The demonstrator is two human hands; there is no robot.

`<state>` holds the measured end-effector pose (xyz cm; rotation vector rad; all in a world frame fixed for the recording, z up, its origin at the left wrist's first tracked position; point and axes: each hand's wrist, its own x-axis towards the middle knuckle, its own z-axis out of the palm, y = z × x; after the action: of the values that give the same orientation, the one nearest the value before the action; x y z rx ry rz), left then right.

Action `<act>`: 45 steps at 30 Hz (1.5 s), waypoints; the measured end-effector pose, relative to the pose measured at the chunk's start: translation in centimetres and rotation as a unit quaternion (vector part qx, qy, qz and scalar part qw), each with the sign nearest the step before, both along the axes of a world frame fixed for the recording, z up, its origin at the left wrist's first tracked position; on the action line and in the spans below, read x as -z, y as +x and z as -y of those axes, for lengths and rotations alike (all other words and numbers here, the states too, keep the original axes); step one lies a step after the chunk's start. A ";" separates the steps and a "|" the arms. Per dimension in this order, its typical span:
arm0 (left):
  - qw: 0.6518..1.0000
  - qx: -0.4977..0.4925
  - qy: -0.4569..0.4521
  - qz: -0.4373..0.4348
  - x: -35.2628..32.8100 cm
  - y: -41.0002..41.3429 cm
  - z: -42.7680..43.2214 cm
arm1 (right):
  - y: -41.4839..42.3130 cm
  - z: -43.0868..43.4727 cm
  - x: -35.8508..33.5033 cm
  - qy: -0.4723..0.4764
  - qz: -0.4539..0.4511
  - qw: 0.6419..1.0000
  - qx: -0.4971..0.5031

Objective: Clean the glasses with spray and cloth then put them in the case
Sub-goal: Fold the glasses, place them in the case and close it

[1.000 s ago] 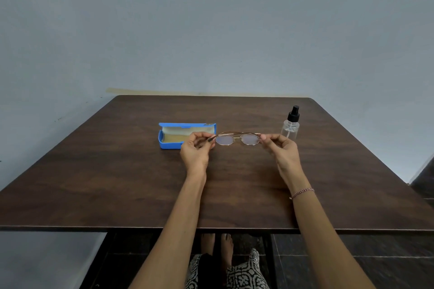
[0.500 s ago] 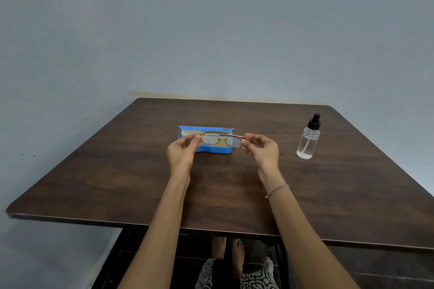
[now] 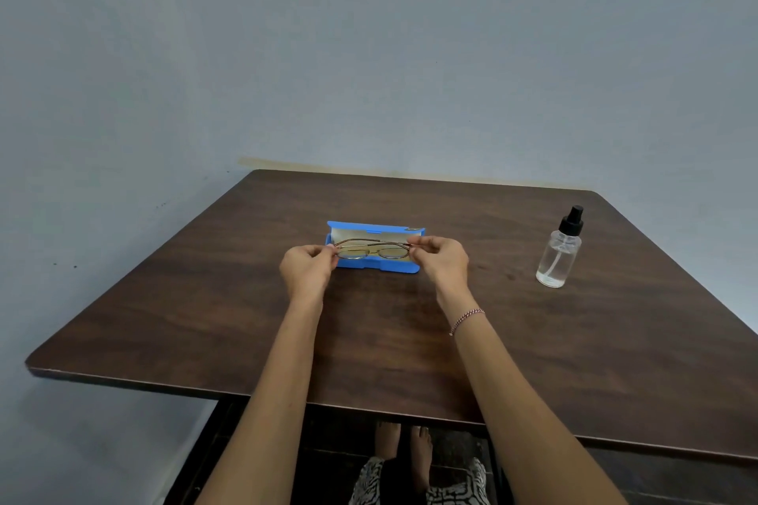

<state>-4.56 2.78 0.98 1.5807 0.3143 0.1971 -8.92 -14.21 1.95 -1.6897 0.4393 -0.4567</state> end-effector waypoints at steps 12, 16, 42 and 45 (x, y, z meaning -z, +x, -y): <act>0.961 0.006 0.274 0.041 -1.3 1.4 0.5 | 1.3 0.4 0.6 -0.102 0.008 0.994 0.023; 0.943 -0.018 0.321 0.080 0.2 1.8 0.4 | 1.3 0.4 1.6 -0.148 0.040 0.988 0.015; 0.905 0.000 0.410 0.113 1.2 1.4 0.3 | 2.1 1.3 1.8 -0.378 0.030 0.925 -0.029; 0.904 0.017 0.408 0.127 1.2 1.4 0.6 | 1.7 1.8 1.7 -0.395 0.014 0.918 -0.026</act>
<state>-3.13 2.16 -0.25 2.3538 -0.0202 0.5555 -7.23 -15.97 0.26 -2.4631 0.1835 -0.6735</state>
